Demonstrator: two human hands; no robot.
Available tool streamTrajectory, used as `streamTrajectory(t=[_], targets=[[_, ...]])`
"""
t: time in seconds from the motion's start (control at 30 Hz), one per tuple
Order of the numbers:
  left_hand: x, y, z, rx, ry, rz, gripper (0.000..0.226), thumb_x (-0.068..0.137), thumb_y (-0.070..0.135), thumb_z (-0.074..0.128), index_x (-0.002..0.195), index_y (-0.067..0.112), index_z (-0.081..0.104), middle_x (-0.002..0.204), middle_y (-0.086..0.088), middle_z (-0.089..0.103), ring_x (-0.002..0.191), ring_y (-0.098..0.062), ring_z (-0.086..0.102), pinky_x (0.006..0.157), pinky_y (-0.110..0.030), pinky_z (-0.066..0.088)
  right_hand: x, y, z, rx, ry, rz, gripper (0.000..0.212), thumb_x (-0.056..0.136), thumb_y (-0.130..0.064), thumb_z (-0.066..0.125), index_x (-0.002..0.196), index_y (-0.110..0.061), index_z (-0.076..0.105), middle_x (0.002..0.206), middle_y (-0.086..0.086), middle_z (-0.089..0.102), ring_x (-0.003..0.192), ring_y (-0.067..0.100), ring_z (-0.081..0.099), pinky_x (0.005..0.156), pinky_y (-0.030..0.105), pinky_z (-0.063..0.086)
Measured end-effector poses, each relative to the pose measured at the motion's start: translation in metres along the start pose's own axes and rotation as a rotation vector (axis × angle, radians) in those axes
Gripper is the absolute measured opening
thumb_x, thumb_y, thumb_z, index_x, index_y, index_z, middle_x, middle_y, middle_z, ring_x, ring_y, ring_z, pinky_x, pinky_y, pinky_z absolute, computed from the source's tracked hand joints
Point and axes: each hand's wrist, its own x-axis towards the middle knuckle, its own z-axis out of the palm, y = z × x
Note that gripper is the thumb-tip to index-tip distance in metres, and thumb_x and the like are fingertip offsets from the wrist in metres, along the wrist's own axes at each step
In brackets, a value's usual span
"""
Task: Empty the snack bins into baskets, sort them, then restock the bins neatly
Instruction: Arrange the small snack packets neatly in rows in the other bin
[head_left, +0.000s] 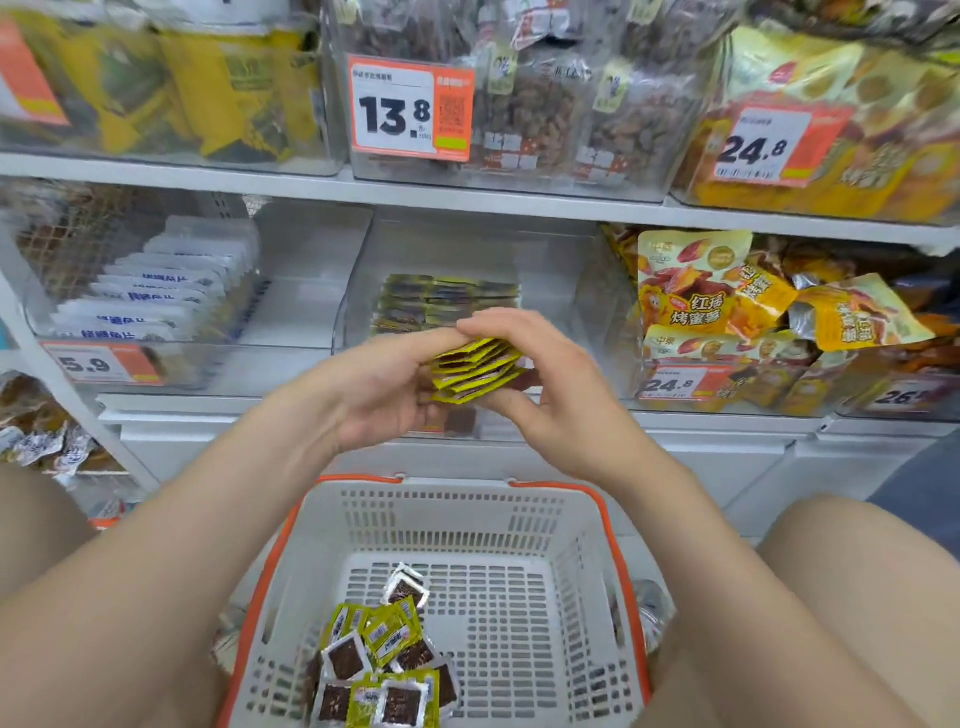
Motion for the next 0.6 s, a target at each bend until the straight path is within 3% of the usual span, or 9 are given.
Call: streamTrajectory(t=[0.1, 0.17, 0.23, 0.3, 0.4, 0.47, 0.6], targets=[[0.01, 0.013, 0.003, 0.152, 0.196, -0.021, 0.061, 0.1, 0.066, 0.048, 0.103, 0.01, 0.071, 0.083, -0.008, 0.074, 0.063, -0.021, 0.06, 0.06, -0.031, 0.041, 0.012, 0.012, -0.013, -0.08, -0.03, 0.056, 0.043, 0.095, -0.015, 0.074, 0.135, -0.02, 0.059, 0.125, -0.007, 0.064, 0.113, 0.008, 0.061, 0.085, 0.011, 0.043], [0.017, 0.013, 0.004, 0.391, 0.393, 0.081, 0.065, 0.105, 0.064, 0.037, 0.095, 0.009, 0.071, 0.08, -0.006, 0.077, 0.061, -0.023, 0.061, 0.059, -0.032, 0.045, 0.022, 0.028, -0.02, -0.172, -0.051, 0.178, 0.042, 0.099, -0.027, 0.07, 0.137, -0.021, 0.054, 0.126, -0.004, 0.065, 0.111, 0.011, 0.062, 0.085, 0.022, 0.047], [0.025, 0.0, -0.005, 0.843, 0.517, 0.327, 0.048, 0.107, 0.048, 0.04, 0.09, 0.016, 0.071, 0.083, -0.002, 0.075, 0.076, -0.023, 0.065, 0.072, -0.037, 0.05, 0.033, 0.047, -0.026, -0.295, -0.081, 0.346, 0.046, 0.101, -0.033, 0.066, 0.142, -0.02, 0.05, 0.13, 0.002, 0.065, 0.116, 0.021, 0.061, 0.09, 0.035, 0.048], [0.033, -0.019, -0.017, 1.169, 0.446, 0.482, 0.037, 0.106, 0.043, 0.038, 0.094, 0.021, 0.066, 0.09, 0.002, 0.069, 0.087, -0.023, 0.062, 0.082, -0.042, 0.05, 0.043, 0.063, -0.029, -0.342, -0.193, 0.524, 0.05, 0.103, -0.033, 0.064, 0.147, -0.018, 0.047, 0.137, 0.005, 0.063, 0.123, 0.027, 0.059, 0.095, 0.036, 0.046], [0.044, -0.043, -0.026, 1.516, 0.321, 0.376, 0.053, 0.103, 0.055, 0.018, 0.114, 0.03, 0.063, 0.124, 0.004, 0.067, 0.114, -0.027, 0.061, 0.095, -0.047, 0.049, 0.055, 0.079, -0.021, -0.234, -0.446, 0.71, 0.05, 0.102, -0.023, 0.066, 0.148, -0.012, 0.048, 0.144, 0.008, 0.058, 0.129, 0.027, 0.057, 0.102, 0.034, 0.048], [0.048, -0.048, -0.024, 1.629, 0.329, 0.31, 0.063, 0.103, 0.056, 0.009, 0.129, 0.034, 0.061, 0.151, 0.006, 0.056, 0.137, -0.023, 0.052, 0.103, -0.047, 0.044, 0.061, 0.09, -0.014, -0.317, -0.544, 0.766, 0.035, 0.1, -0.023, 0.066, 0.13, -0.006, 0.059, 0.129, 0.011, 0.065, 0.109, 0.026, 0.06, 0.086, 0.035, 0.049], [0.046, -0.05, -0.02, 1.628, 0.352, 0.3, 0.059, 0.107, 0.05, 0.011, 0.138, 0.033, 0.059, 0.158, 0.005, 0.05, 0.144, -0.019, 0.047, 0.107, -0.045, 0.04, 0.072, 0.098, 0.0, -0.369, -0.558, 0.823, 0.024, 0.096, -0.025, 0.067, 0.112, -0.007, 0.063, 0.114, 0.007, 0.067, 0.089, 0.022, 0.064, 0.075, 0.037, 0.054]])
